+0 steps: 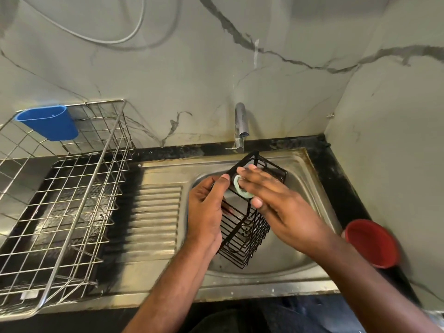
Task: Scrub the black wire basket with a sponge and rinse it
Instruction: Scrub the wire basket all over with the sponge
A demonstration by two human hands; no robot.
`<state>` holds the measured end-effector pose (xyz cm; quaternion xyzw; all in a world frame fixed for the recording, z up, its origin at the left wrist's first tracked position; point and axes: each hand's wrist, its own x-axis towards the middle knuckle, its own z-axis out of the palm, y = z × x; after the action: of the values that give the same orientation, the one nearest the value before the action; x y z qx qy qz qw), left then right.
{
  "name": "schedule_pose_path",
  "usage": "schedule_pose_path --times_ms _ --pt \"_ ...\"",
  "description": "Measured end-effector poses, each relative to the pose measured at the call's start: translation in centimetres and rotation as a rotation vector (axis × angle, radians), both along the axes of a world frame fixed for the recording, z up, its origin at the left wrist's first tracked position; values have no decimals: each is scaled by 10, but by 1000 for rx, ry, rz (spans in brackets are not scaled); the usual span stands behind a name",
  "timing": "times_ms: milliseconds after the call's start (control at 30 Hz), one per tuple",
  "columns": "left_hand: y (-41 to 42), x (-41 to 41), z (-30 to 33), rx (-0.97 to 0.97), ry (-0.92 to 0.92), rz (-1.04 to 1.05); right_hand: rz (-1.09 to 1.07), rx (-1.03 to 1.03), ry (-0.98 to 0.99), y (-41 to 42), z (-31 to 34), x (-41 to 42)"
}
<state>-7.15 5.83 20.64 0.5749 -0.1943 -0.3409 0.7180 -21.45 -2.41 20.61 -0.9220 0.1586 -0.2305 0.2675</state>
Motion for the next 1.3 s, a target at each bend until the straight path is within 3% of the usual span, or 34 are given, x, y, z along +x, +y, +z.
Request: schedule_pose_path --times_ms 167,300,400,500,667,867,1133,1300 --pt "-1 -3 10 -79 103 -22 23 -166 -14 5 8 1" --pt "0 -5 10 -57 124 5 -16 -254 90 -1 7 0" --pt "3 0 8 -23 103 13 -35 -180 109 -12 6 -13" --pt "4 9 6 14 94 61 -31 26 -5 -23 3 -23" --pt "2 3 7 18 88 41 -82 -101 -161 -25 -1 -19" --pt "2 1 7 16 38 16 -336 -49 -409 -23 9 -18" --pt "4 -3 1 23 -11 -2 -452 -116 -362 -30 21 -17" --pt "2 -3 0 -2 21 16 -223 -237 -162 -10 25 -8"
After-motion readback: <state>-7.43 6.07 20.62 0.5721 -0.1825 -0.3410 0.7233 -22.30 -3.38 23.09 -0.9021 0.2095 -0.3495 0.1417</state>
